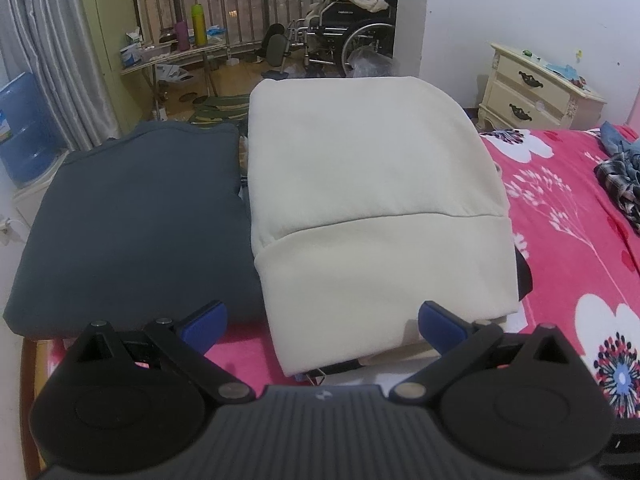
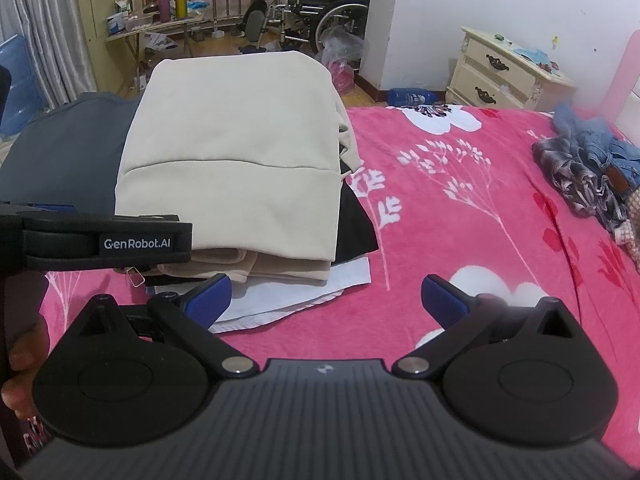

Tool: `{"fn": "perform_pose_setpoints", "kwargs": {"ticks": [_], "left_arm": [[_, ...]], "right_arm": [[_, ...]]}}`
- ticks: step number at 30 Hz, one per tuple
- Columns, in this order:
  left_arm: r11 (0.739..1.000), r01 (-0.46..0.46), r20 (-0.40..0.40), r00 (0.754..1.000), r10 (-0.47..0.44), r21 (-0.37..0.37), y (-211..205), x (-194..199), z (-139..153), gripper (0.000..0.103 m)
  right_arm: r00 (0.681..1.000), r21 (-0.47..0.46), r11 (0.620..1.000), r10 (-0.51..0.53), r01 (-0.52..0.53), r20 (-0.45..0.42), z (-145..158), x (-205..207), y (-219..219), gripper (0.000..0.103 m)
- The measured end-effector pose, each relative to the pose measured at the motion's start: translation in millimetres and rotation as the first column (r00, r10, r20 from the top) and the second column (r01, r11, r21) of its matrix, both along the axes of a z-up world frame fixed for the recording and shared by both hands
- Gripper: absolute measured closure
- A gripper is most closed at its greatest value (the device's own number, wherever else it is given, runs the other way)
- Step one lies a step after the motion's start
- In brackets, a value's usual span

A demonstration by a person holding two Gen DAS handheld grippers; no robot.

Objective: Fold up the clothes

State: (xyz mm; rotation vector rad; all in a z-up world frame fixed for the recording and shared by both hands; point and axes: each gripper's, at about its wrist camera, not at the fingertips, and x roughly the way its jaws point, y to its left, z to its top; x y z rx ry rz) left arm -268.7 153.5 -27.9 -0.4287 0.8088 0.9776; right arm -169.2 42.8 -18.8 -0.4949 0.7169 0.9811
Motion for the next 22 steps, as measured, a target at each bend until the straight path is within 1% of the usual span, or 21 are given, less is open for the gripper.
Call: {"fn": "perform_pose_setpoints", "kwargs": {"ticks": [22], "left_arm": [[1.0,-0.008,-0.011,1.0,0.008,0.003,-1.7,4.0,-0.9,0.001]], "right_arm": [[1.0,-0.004,1.0,0.006,-0.006,-0.006,-1.6,-0.3,-1.0,0.001]]}}
